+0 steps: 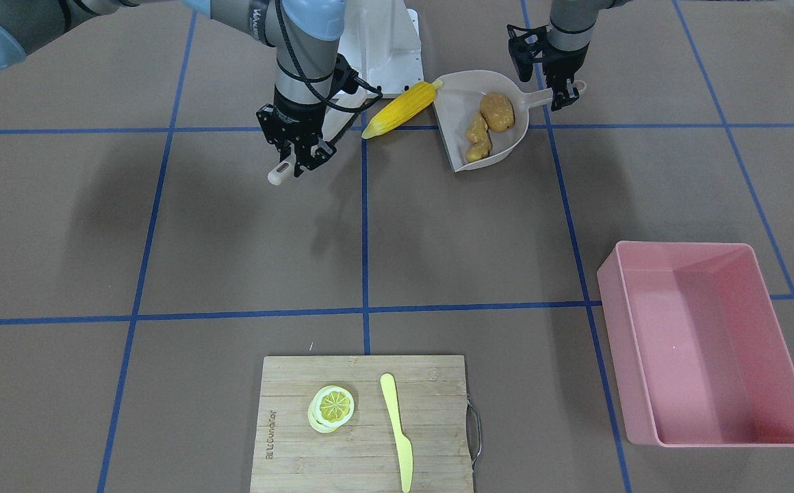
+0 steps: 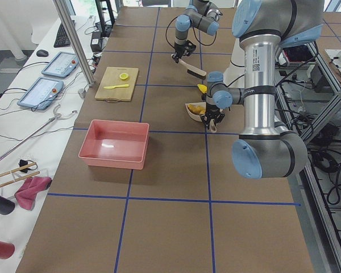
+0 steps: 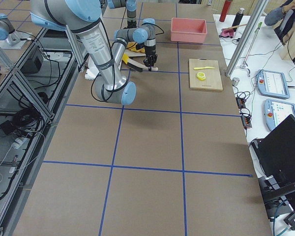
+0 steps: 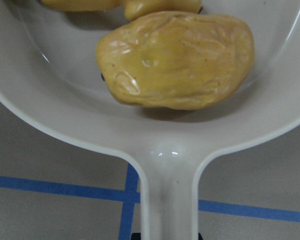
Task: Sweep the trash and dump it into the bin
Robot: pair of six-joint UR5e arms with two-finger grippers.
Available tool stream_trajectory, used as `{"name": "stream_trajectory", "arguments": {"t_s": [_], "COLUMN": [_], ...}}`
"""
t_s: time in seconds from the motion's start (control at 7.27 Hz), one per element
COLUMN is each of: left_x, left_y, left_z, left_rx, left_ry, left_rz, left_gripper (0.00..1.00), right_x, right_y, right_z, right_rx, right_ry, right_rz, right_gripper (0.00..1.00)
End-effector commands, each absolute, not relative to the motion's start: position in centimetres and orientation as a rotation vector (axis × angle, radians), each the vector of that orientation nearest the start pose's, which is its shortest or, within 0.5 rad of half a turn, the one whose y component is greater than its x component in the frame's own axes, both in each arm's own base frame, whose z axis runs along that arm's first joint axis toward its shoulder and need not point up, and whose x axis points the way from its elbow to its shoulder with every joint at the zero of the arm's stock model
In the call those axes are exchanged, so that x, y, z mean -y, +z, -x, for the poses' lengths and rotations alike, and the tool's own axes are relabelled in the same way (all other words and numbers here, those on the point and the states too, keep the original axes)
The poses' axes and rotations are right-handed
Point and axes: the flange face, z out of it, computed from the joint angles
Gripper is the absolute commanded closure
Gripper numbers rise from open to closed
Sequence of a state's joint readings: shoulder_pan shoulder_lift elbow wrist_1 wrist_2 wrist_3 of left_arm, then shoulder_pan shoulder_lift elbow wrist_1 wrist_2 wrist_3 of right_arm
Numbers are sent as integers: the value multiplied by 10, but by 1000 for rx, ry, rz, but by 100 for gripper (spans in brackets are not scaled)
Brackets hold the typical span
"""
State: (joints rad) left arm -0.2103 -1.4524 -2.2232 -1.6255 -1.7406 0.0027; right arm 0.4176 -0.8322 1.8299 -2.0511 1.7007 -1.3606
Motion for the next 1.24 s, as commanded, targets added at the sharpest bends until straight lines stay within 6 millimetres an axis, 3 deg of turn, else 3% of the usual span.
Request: {"name": "stream_trajectory", "arguments": {"t_s": [0.0,0.41,0.83,1.1], "left_x": [204,204,203,203], "left_y": [406,400,391,388], "left_z": [-398,-401,-398,-400], "left_rx": [-552,-556,-520,-516], "left_ry": [1353,1353,1360,1365], "left_rz": [-391,-383,-334,-327], "left_gripper": [100,100,100,100], "right_x": [359,368,366,370], "right_y": [180,166,168,153], "right_z": [551,578,584,582], "right_rx": [76,40,35,12], "right_ry": [-2505,-2509,-2504,-2506], "right_rz": [-685,-656,-644,-662], "right_gripper": [100,100,100,100]}}
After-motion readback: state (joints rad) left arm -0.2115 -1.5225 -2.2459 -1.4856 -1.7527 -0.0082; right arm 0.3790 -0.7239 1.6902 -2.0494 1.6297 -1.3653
